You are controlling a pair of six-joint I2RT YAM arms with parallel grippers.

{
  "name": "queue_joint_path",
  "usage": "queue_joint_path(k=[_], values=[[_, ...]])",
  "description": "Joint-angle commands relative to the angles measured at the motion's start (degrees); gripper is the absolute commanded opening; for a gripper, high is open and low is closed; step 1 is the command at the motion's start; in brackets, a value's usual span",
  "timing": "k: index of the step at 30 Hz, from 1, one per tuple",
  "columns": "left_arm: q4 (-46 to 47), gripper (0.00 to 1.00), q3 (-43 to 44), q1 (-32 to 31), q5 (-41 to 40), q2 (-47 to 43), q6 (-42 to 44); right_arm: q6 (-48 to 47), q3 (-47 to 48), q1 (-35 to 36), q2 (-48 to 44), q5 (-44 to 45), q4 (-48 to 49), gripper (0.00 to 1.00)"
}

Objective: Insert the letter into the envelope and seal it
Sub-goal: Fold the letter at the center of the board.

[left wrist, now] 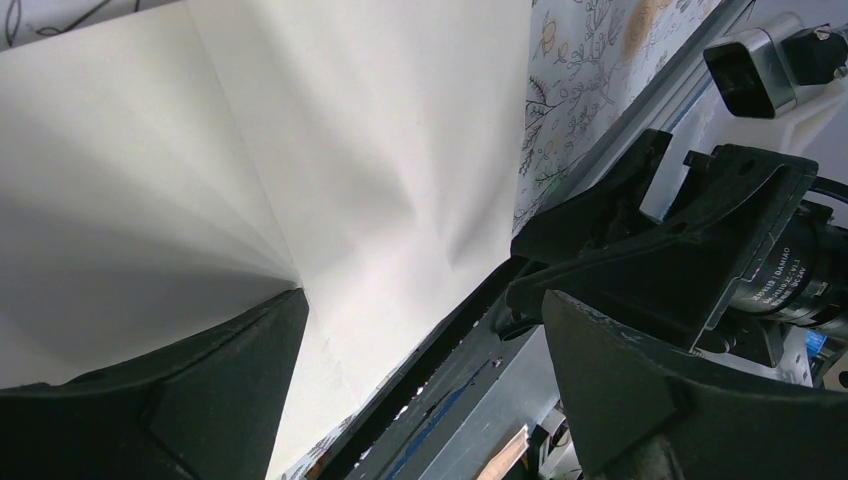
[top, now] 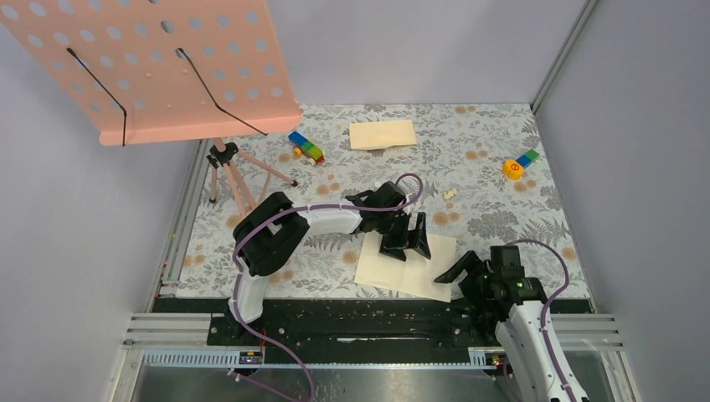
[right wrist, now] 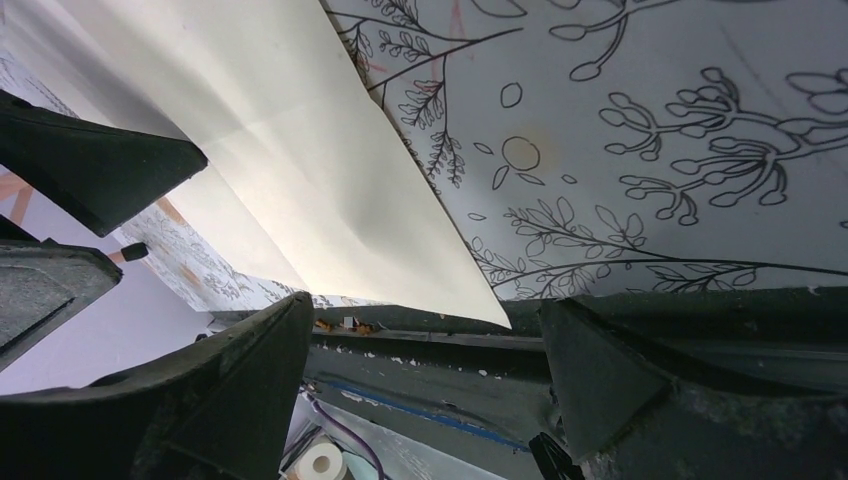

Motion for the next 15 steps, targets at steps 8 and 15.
queue_joint_path(k=[8,15], values=[[-1.5,0.92,-2.3,-0.1,-3.8,0.9,3.1,3.8,1.2,0.4,0.2,-4.0,9.0,0.85],[-1.4,0.92,-1.9,-0.1,-3.2,1.5,3.1,4.0,2.2,0.4,2.0,-4.3,10.5,0.62]])
